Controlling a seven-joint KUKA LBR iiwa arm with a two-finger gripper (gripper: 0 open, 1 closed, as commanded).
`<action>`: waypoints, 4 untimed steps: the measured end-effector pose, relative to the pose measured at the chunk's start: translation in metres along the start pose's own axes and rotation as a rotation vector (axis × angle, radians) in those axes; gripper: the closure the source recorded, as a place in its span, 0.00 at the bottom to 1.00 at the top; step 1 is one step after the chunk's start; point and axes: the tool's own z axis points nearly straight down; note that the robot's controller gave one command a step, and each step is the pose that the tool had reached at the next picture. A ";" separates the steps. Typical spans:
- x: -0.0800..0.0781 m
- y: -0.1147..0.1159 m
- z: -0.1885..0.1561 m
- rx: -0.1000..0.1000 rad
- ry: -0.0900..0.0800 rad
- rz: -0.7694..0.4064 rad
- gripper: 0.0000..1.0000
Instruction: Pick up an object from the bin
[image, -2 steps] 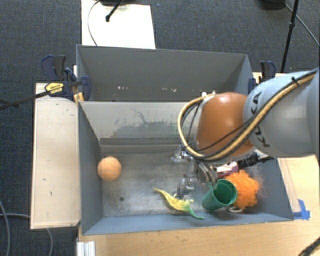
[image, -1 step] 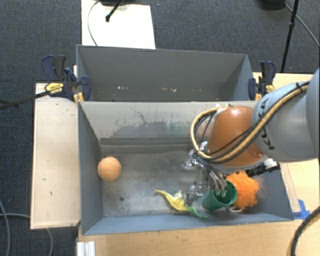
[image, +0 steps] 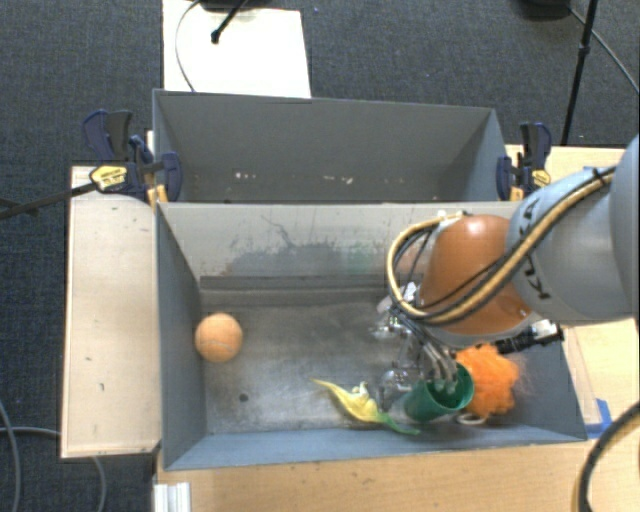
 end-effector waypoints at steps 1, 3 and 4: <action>0.019 -0.018 -0.034 0.001 0.008 -0.125 0.00; -0.004 -0.046 -0.018 0.006 0.014 -0.171 0.00; -0.007 -0.036 -0.013 0.002 0.014 -0.246 0.00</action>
Offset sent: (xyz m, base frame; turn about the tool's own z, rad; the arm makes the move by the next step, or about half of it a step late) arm -0.0137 -0.1140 0.0441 -0.0946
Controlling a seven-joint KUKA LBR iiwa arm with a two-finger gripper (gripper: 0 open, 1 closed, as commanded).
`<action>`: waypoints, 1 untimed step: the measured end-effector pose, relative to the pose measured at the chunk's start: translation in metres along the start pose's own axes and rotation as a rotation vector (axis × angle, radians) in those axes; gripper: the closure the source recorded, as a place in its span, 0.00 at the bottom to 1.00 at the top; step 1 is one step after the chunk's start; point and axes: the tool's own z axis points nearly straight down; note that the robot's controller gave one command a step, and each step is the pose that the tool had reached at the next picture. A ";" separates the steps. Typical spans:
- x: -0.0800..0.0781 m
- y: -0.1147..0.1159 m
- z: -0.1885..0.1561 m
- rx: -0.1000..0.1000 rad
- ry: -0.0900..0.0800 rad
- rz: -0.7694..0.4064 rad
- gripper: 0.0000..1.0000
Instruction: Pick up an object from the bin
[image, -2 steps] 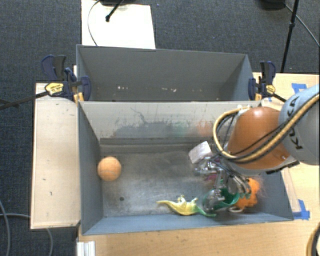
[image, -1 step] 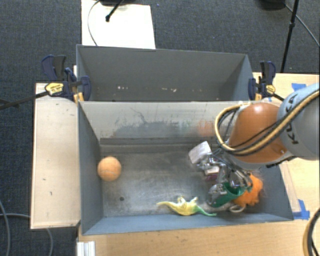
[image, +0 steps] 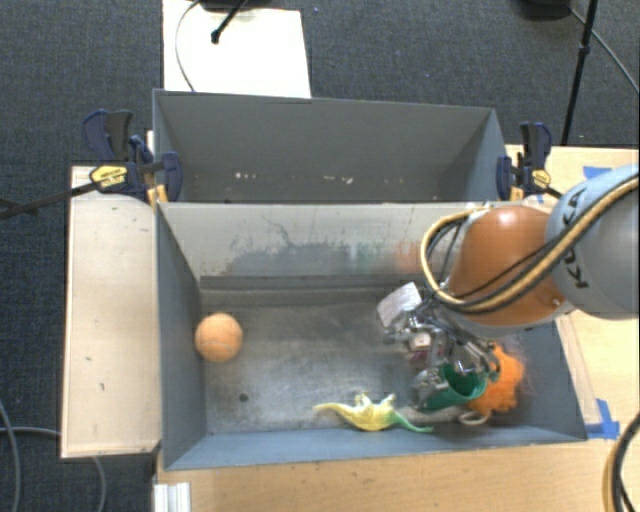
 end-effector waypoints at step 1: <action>0.001 -0.010 -0.003 -0.005 0.001 -0.172 0.00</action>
Offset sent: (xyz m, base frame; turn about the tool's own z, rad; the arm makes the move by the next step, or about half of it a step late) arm -0.0330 -0.0083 -0.0239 0.0734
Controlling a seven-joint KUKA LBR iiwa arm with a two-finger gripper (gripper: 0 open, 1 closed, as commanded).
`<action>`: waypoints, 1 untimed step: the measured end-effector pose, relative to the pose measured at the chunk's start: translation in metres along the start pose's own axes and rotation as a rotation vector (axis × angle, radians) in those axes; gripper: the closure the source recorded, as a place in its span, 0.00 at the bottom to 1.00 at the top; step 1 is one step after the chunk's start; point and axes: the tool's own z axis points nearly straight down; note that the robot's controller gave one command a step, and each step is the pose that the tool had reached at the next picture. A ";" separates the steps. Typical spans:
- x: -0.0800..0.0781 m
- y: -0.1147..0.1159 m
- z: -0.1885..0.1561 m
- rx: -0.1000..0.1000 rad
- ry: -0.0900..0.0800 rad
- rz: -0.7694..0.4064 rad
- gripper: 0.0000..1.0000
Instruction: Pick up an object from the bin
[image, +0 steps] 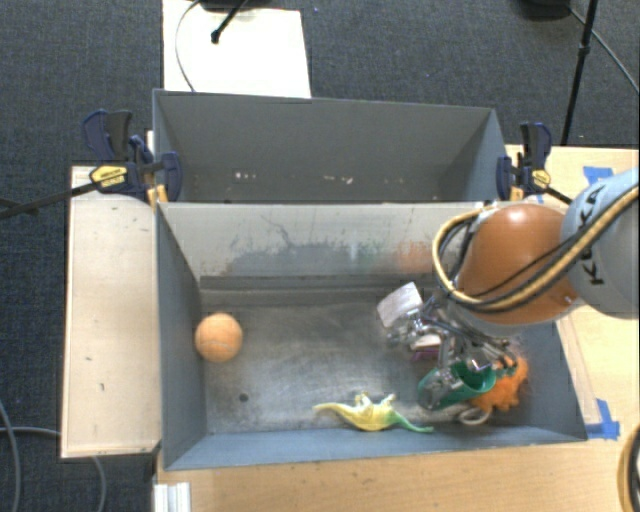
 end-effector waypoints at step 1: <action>0.020 0.004 0.015 0.002 0.000 0.198 0.00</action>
Offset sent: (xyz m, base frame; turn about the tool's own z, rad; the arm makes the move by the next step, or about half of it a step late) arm 0.0019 -0.0506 0.0008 0.2254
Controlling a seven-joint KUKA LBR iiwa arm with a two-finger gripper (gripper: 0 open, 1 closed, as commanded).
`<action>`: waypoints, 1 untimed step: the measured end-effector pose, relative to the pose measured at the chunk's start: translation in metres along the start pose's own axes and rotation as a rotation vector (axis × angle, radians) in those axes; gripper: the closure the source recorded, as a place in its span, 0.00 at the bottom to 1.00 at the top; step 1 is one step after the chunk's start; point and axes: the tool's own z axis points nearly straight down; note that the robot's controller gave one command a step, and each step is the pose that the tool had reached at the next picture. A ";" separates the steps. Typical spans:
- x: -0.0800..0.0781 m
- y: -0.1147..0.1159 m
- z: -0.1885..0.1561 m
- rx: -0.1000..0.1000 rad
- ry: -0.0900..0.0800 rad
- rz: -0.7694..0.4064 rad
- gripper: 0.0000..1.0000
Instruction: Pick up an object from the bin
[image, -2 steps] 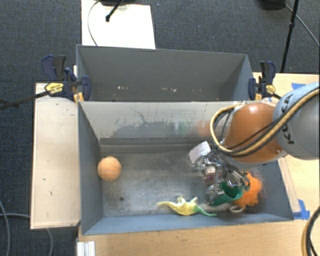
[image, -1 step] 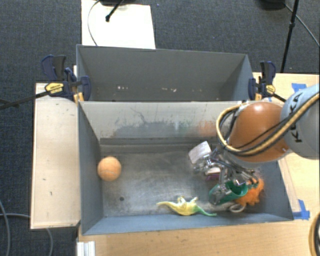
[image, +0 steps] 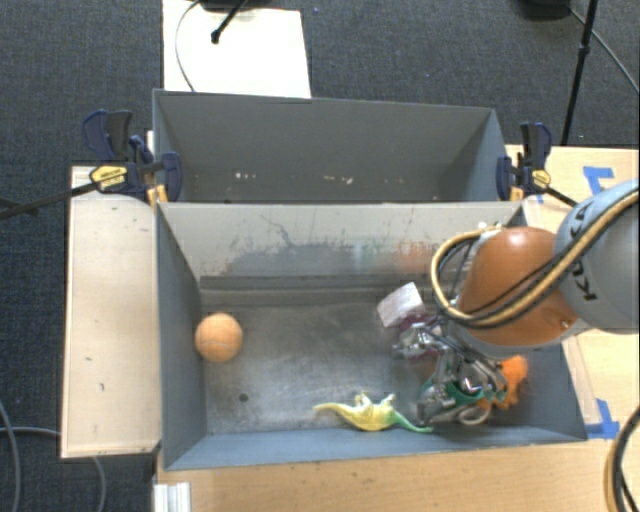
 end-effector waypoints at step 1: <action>-0.005 -0.023 -0.006 -0.005 0.008 0.032 0.00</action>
Offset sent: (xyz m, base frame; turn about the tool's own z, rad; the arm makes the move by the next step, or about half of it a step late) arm -0.0107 -0.0847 0.0152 -0.0819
